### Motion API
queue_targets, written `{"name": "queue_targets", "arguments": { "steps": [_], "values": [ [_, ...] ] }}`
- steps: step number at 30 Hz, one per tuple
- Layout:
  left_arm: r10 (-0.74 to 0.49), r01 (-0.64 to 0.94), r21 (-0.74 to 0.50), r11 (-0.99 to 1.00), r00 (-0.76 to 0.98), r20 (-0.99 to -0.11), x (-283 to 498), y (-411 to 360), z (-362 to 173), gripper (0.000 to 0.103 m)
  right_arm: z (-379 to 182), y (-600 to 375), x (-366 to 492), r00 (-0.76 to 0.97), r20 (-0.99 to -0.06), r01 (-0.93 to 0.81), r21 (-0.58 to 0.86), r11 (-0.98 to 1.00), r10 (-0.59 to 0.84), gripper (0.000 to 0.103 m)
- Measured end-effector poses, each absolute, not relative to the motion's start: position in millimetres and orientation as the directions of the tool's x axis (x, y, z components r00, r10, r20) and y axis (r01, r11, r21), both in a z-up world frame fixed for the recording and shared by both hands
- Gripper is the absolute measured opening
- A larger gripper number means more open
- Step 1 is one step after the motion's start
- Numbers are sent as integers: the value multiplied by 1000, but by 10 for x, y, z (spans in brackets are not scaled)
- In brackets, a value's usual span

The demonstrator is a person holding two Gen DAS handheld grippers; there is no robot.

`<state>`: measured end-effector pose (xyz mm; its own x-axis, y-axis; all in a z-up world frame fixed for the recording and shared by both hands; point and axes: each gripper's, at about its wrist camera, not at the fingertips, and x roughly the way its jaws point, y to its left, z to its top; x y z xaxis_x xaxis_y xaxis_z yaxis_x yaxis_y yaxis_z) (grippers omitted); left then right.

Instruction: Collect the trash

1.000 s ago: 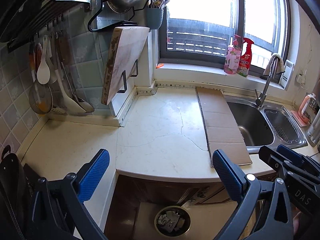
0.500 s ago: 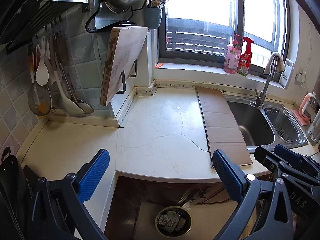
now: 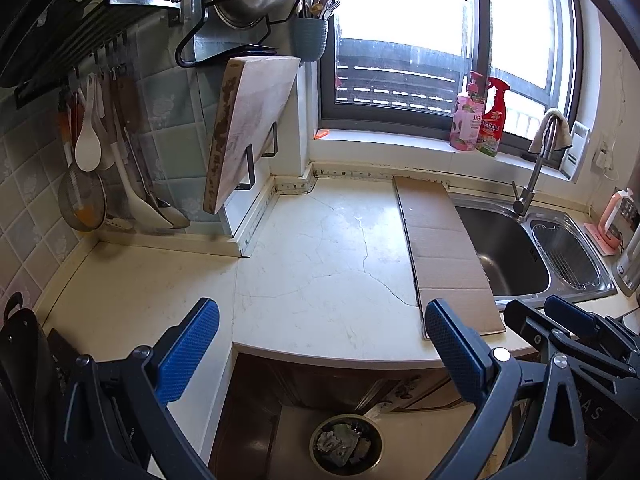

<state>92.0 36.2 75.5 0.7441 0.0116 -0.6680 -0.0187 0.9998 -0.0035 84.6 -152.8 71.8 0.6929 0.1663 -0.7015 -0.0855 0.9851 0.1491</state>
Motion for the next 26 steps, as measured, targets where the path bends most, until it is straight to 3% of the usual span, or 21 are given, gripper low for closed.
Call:
{"name": "queue_targets", "arguments": {
  "steps": [26],
  "values": [
    [38, -38, 15, 999, 741, -670, 934, 301, 736, 102, 729, -1520, 836, 690, -701, -98, 155, 983, 179, 59]
  ]
}}
